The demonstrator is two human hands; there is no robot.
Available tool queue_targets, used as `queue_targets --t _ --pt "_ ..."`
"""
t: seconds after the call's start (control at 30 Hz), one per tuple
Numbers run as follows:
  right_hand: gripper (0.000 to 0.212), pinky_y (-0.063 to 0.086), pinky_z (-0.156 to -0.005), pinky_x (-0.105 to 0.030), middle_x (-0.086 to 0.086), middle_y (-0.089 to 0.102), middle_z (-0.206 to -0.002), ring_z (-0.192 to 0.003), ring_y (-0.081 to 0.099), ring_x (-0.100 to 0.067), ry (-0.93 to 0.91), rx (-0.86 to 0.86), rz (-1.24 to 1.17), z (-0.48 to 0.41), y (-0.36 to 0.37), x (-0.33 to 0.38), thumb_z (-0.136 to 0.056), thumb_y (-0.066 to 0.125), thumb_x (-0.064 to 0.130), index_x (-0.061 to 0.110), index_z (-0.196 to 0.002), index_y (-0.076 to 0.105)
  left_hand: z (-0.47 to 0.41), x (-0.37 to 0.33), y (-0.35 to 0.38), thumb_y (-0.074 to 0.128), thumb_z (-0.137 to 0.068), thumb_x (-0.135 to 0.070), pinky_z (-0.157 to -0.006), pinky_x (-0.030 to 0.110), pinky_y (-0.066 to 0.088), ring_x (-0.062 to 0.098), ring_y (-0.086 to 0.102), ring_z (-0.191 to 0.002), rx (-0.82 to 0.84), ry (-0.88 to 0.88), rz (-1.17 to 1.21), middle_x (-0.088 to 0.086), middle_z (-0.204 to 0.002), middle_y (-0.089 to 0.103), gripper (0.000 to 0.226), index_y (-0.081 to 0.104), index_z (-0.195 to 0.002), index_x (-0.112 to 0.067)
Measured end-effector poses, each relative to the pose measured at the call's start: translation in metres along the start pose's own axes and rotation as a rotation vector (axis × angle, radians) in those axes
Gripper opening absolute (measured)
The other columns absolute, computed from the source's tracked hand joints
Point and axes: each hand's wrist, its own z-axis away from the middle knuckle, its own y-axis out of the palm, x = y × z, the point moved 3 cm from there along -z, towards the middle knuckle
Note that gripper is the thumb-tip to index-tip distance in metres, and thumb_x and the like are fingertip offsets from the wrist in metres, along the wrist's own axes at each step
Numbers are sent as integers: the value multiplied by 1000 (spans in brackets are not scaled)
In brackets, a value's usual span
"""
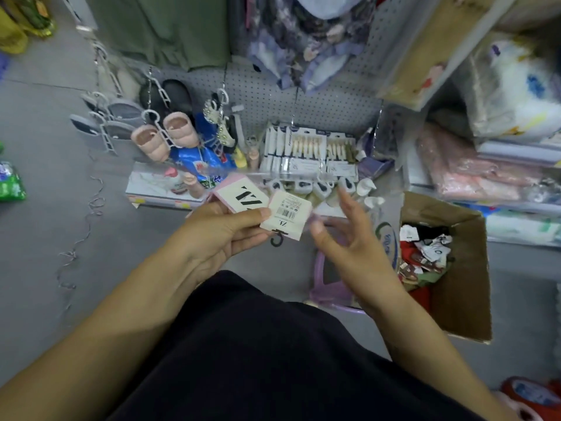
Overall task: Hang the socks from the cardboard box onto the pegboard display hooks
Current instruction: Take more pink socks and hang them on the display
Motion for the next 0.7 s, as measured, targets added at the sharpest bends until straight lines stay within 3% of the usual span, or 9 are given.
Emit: queue_targets --t 0.07,0.1,0.27,0.33,0.43,0.6,0.7 --pt "79 24 -123 -39 27 22 -163 -152 14 4 -251 111 141 4 23 17 -76 75 60 45 -147 45 3 -13 -16 74 -87 -5 -61 19 59 17 78 -78 -1 4 34 14 -99 79 21 71 -108 -8" --pt "70 21 -125 -37 24 26 -163 -152 13 4 -344 133 191 4 35 23 -79 75 50 40 -145 51 4 -18 -22 74 -87 -6 -60 19 59 16 78 -78 8 -2 42 14 -98 79 21 71 -107 -7" --pt "39 36 -120 -40 1 67 -134 -142 47 -12 -635 -36 158 -4 81 45 -84 76 21 13 -122 72 14 -40 -50 73 -88 -13 -59 18 59 17 78 -77 59 -1 39 13 -96 79 24 71 -111 -5" --pt "34 44 -112 -34 4 73 -122 -127 61 -10 -612 -104 85 -7 88 51 -84 76 21 14 -117 75 18 -47 -62 70 -91 -18 -62 19 61 21 79 -82 73 23 9 15 -96 79 24 70 -111 -5" --pt "23 54 -95 -22 21 77 -100 -104 71 -2 -469 -174 -89 -11 95 57 -81 74 26 28 -105 76 23 -54 -82 68 -94 -20 -64 21 62 25 79 -86 43 67 -107 15 -95 79 26 68 -115 -6" --pt "19 59 -88 -29 11 79 -95 -93 74 -8 -386 -231 -214 -15 102 57 -83 71 23 20 -101 76 27 -62 -104 66 -98 -19 -75 29 64 26 78 -90 6 168 -369 13 -95 79 21 67 -119 -16" --pt "20 60 -86 -32 4 80 -96 -92 75 -12 -364 -249 -219 -12 101 58 -83 70 26 19 -101 76 28 -68 -102 62 -101 -19 -72 27 63 20 77 -82 33 230 -429 10 -94 80 18 67 -119 -21"
